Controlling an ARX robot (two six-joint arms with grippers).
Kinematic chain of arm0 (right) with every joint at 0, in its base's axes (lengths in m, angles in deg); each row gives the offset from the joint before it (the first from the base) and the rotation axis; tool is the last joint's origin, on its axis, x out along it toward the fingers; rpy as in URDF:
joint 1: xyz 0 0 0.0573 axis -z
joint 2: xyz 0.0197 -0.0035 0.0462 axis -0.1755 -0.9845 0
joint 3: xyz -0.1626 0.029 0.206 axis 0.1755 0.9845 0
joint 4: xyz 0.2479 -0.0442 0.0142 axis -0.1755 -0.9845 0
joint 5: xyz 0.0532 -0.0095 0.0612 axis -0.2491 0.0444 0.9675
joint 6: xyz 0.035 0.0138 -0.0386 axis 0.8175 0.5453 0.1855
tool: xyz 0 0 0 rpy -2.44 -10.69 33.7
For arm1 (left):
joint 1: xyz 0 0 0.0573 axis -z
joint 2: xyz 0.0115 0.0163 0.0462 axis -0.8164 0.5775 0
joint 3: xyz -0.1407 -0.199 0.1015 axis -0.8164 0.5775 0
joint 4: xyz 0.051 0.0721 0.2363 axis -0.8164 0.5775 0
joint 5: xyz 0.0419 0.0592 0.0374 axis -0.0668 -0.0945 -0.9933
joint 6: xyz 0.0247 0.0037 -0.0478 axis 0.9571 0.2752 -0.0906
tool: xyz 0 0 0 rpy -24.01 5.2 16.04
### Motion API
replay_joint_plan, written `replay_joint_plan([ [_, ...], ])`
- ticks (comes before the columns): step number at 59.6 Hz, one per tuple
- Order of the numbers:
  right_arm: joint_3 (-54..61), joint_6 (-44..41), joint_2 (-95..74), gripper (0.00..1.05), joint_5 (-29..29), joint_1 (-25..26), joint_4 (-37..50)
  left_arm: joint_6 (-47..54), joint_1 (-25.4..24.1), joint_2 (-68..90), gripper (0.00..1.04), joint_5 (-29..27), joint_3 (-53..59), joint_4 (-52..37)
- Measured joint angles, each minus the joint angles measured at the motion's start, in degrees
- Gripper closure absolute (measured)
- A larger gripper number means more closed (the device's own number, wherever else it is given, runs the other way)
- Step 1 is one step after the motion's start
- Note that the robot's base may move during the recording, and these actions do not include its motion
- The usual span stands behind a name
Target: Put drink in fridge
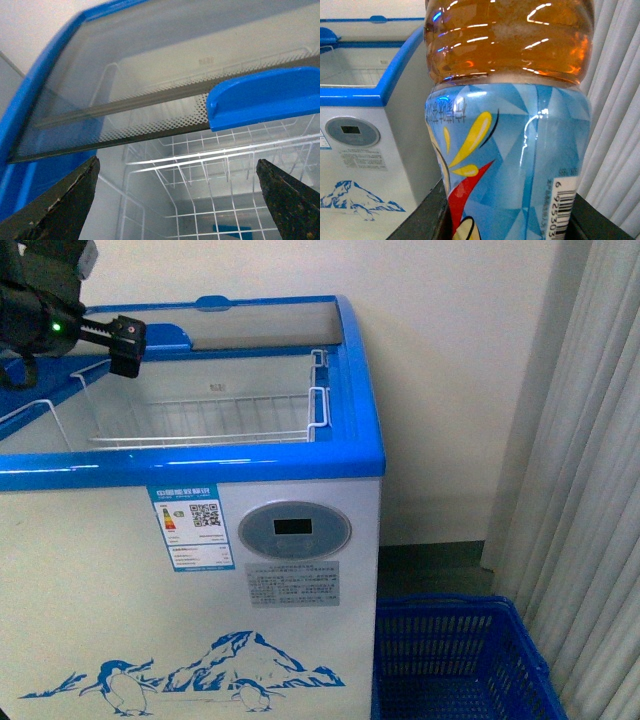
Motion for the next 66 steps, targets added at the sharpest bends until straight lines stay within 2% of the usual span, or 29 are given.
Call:
replay_joint_plan([
  [19,0.0,0.0,0.0,0.66,0.0,0.0,0.0,-2.25,0.15,-24.85,0.08,0.55,25.24,-7.21],
  [38,0.0,0.0,0.0,0.66,0.0,0.0,0.0,-7.74,-1.64,-48.02,0.08,-0.85,49.62,-9.31],
  [54,0.0,0.0,0.0,0.66,0.0,0.0,0.0,-13.33,-4.57,-65.37,0.08,-0.96,61.72,-8.31],
  [61,0.0,0.0,0.0,0.66,0.0,0.0,0.0,-14.34,-4.55,-69.85,0.08,-2.69,65.07,-8.98],
  [66,0.0,0.0,0.0,0.66,-0.04,0.0,0.0,-15.41,-2.62,-74.9,0.08,-7.13,69.18,-8.46],
])
